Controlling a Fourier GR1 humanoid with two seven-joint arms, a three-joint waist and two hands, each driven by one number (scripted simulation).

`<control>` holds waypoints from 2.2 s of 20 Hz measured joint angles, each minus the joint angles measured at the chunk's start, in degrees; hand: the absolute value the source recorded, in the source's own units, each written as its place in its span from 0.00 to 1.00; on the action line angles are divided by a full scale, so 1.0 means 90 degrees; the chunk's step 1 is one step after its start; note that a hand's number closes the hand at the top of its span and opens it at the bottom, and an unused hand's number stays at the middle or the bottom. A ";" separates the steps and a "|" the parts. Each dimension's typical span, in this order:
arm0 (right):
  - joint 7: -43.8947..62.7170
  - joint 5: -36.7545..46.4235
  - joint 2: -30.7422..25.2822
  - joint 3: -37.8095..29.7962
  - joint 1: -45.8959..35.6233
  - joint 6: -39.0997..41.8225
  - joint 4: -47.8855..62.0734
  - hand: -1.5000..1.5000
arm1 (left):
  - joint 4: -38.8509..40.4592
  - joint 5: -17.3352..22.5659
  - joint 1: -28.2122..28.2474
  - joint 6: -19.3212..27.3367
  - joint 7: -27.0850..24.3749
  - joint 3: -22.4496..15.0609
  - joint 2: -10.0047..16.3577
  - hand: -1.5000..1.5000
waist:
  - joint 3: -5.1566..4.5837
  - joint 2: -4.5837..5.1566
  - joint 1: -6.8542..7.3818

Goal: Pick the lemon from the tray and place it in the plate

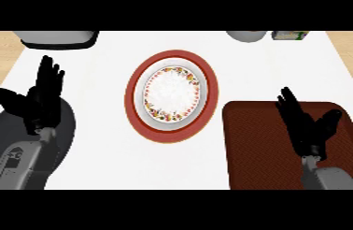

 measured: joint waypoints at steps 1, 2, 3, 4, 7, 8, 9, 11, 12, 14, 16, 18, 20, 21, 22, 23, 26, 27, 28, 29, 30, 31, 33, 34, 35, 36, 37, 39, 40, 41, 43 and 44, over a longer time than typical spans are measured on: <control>0.0019 0.0027 0.0030 0.0130 -0.0076 0.0116 -0.0122 1.00 | 0.0003 -0.0019 -0.0015 -0.0043 -0.0021 -0.0009 0.0024 0.50 | -0.0013 -0.0011 -0.0015; -0.0067 0.0028 0.0024 0.0294 -0.0118 0.0393 -0.0266 1.00 | -0.0047 -0.0050 -0.0023 -0.0131 -0.0021 -0.0061 0.0084 0.50 | -0.0022 -0.0029 -0.0013; -0.0150 0.0043 0.0014 0.0520 -0.0197 0.0731 -0.0439 1.00 | -0.0107 -0.0098 -0.0092 -0.0221 0.0003 -0.0129 0.0166 0.50 | -0.0026 -0.0051 0.0003; -0.0281 0.0063 0.0025 0.0769 -0.0307 0.1091 -0.0633 1.00 | -0.0157 -0.0156 -0.0148 -0.0320 -0.0009 -0.0219 0.0226 0.50 | -0.0026 -0.0072 0.0032; -0.0623 0.0545 -0.0324 0.1398 -0.0808 0.1967 -0.1164 1.00 | -0.0289 -0.0306 -0.0304 -0.0643 -0.0041 -0.0520 0.0357 0.50 | -0.0068 -0.0214 0.0102; -0.0726 0.1015 -0.0650 0.1525 -0.0984 0.2039 -0.1277 1.00 | -0.0305 -0.0338 -0.0327 -0.0726 -0.0034 -0.0602 0.0379 0.50 | -0.0089 -0.0262 0.0061; -0.0878 0.1470 -0.0921 0.1703 -0.1112 0.2127 -0.1396 1.00 | -0.0336 -0.0369 -0.0322 -0.0818 -0.0036 -0.0696 0.0396 0.50 | -0.0093 -0.0281 0.0049; -0.1398 0.2223 -0.1174 0.2096 -0.0868 0.2086 -0.1566 0.00 | -0.0457 -0.0326 -0.0314 -0.1090 -0.0012 -0.0729 0.0572 0.50 | -0.0080 -0.0238 -0.0026; -0.1807 0.2441 -0.1227 0.2224 -0.0559 0.2017 -0.1565 0.00 | -0.0584 -0.0317 -0.0270 -0.1189 0.0011 -0.0731 0.0671 0.50 | -0.0071 -0.0210 -0.0047; -0.2655 0.2488 -0.1286 0.2254 0.0019 0.1966 -0.1499 0.00 | -0.0766 -0.0274 -0.0238 -0.1353 0.0074 -0.0717 0.0798 0.50 | -0.0058 -0.0157 -0.0093; -0.3552 0.2419 -0.1232 0.2212 0.0475 0.1937 -0.1224 0.00 | -0.0972 -0.0273 -0.0159 -0.1420 0.0149 -0.0764 0.0837 0.50 | -0.0048 -0.0120 -0.0097; -0.4326 0.2210 -0.1320 0.2053 0.0806 0.2114 -0.1101 0.00 | -0.1104 -0.0280 -0.0052 -0.1502 0.0138 -0.0748 0.0889 0.50 | -0.0047 -0.0095 -0.0103; -0.4863 0.2060 -0.1392 0.1805 0.0905 0.2301 -0.0974 0.00 | -0.1134 -0.0295 -0.0089 -0.1562 0.0198 -0.0710 0.0878 0.50 | -0.0051 -0.0078 -0.0108; -0.5044 0.1969 -0.1463 0.1627 0.0897 0.2379 -0.0962 0.00 | -0.1250 -0.0289 -0.0034 -0.1585 0.0257 -0.0697 0.0893 0.50 | -0.0052 -0.0074 -0.0101; -0.5215 0.1905 -0.1576 0.1475 0.0975 0.2469 -0.1024 0.00 | -0.1311 -0.0284 -0.0052 -0.1622 0.0345 -0.0670 0.0910 0.50 | -0.0054 -0.0071 -0.0106; -0.5292 0.1867 -0.1718 0.1307 0.1009 0.2522 -0.1129 0.00 | -0.1358 -0.0299 -0.0014 -0.1642 0.0350 -0.0643 0.0920 0.50 | -0.0055 -0.0070 -0.0111; -0.5203 0.1874 -0.2165 0.0856 0.1083 0.2562 -0.1519 0.00 | -0.1465 -0.0273 0.0098 -0.1726 0.0405 -0.0554 0.0937 0.50 | -0.0062 -0.0071 -0.0130; -0.5055 0.1946 -0.2314 0.0737 0.1044 0.2512 -0.1638 0.00 | -0.1458 -0.0328 0.0069 -0.1679 0.0427 -0.0586 0.0892 0.50 | -0.0065 -0.0071 -0.0144; -0.4879 0.2038 -0.2534 0.0628 0.1017 0.2504 -0.1770 0.00 | -0.1471 -0.0341 0.0111 -0.1692 0.0386 -0.0582 0.0889 0.50 | -0.0069 -0.0075 -0.0149; -0.4691 0.2152 -0.2745 0.0526 0.0992 0.2485 -0.1862 0.00 | -0.1490 -0.0349 0.0105 -0.1687 0.0416 -0.0579 0.0889 0.50 | -0.0072 -0.0078 -0.0156; -0.4495 0.2292 -0.2983 0.0456 0.1013 0.2483 -0.1985 0.00 | -0.1534 -0.0371 0.0092 -0.1654 0.0487 -0.0589 0.0889 0.50 | -0.0075 -0.0087 -0.0174; -0.4277 0.2441 -0.3190 0.0388 0.0988 0.2477 -0.2028 0.00 | -0.1577 -0.0372 0.0109 -0.1664 0.0522 -0.0580 0.0911 0.50 | -0.0077 -0.0088 -0.0160; -0.3860 0.2749 -0.3679 0.0263 0.0941 0.2538 -0.2199 0.00 | -0.1607 -0.0365 0.0114 -0.1682 0.0555 -0.0558 0.0931 0.50 | -0.0082 -0.0091 -0.0164; -0.3628 0.2910 -0.3890 0.0252 0.0912 0.2598 -0.2264 0.00 | -0.1635 -0.0346 0.0103 -0.1704 0.0589 -0.0547 0.0943 0.50 | -0.0083 -0.0089 -0.0152; -0.3415 0.3074 -0.4080 0.0254 0.0895 0.2662 -0.2318 0.00 | -0.1615 -0.0359 0.0098 -0.1714 0.0580 -0.0551 0.0935 0.50 | -0.0084 -0.0082 -0.0149; -0.3153 0.3193 -0.4285 0.0254 0.0868 0.2766 -0.2450 0.00 | -0.1625 -0.0388 0.0125 -0.1706 0.0555 -0.0570 0.0913 0.50 | -0.0085 -0.0082 -0.0147; -0.2904 0.3355 -0.4425 0.0300 0.0861 0.2831 -0.2567 0.00 | -0.1656 -0.0423 0.0128 -0.1668 0.0568 -0.0600 0.0872 0.50 | -0.0085 -0.0081 -0.0140; -0.2447 0.3646 -0.4731 0.0416 0.0889 0.3046 -0.2795 0.00 | -0.1710 -0.0422 0.0162 -0.1682 0.0592 -0.0592 0.0870 0.50 | -0.0085 -0.0080 -0.0128; -0.2278 0.3777 -0.4841 0.0479 0.0926 0.3153 -0.2894 0.00 | -0.1665 -0.0445 0.0169 -0.1680 0.0554 -0.0591 0.0843 0.50 | -0.0083 -0.0075 -0.0133; -0.2059 0.3866 -0.4916 0.0543 0.0896 0.3297 -0.2979 0.00 | -0.1658 -0.0459 0.0160 -0.1688 0.0563 -0.0600 0.0823 0.50 | -0.0081 -0.0069 -0.0120; -0.1687 0.4130 -0.4923 0.0709 0.0843 0.3477 -0.3076 0.00 | -0.1715 -0.0467 0.0118 -0.1698 0.0617 -0.0587 0.0792 0.50 | -0.0077 -0.0061 -0.0090; -0.1506 0.4260 -0.4869 0.0789 0.0831 0.3550 -0.3142 0.00 | -0.1675 -0.0473 0.0135 -0.1731 0.0552 -0.0565 0.0760 0.50 | -0.0074 -0.0057 -0.0087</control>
